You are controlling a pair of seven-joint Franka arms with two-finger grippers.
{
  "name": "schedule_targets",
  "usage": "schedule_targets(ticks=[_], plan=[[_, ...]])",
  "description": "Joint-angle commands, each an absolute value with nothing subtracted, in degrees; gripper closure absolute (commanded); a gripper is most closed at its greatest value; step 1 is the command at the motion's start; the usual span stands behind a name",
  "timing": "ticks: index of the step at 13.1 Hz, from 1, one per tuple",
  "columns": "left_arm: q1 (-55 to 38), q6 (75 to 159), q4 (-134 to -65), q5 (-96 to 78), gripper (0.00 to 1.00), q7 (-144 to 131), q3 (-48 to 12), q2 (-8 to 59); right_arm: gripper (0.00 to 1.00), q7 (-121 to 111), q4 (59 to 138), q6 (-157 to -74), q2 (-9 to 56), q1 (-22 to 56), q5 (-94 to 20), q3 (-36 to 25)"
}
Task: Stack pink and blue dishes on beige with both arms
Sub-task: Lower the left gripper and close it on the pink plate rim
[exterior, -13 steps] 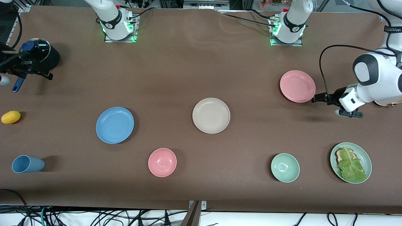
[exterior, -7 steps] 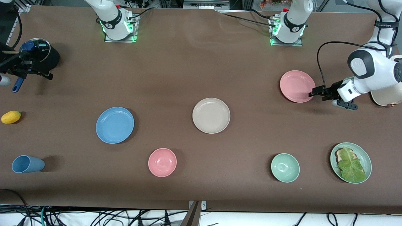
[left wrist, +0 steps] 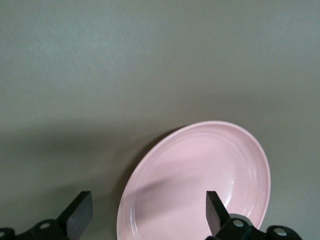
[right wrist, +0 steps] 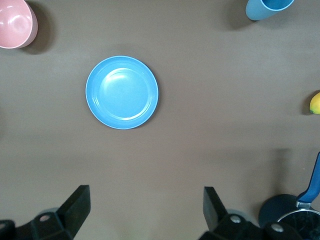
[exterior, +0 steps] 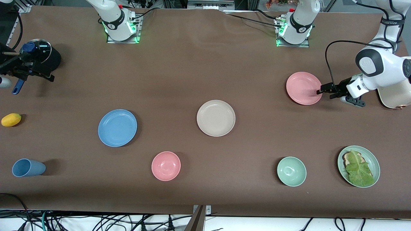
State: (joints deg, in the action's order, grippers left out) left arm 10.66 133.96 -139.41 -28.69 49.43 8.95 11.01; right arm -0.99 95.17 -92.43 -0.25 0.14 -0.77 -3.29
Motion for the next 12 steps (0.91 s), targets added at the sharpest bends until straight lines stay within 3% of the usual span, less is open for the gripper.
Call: schedule_targets(ticks=[1, 12], plan=[[11.8, 136.1, -143.3, -32.3, 0.00, 55.0, 9.1, 8.9, 0.00, -1.6, 94.4, -91.8, 0.1, 0.1, -0.4, -3.3], [12.5, 136.3, -146.2, -39.4, 0.00, 57.1, 11.9, 9.7, 0.00, -1.9, 94.5, -91.8, 0.1, -0.1, -0.7, -3.3]])
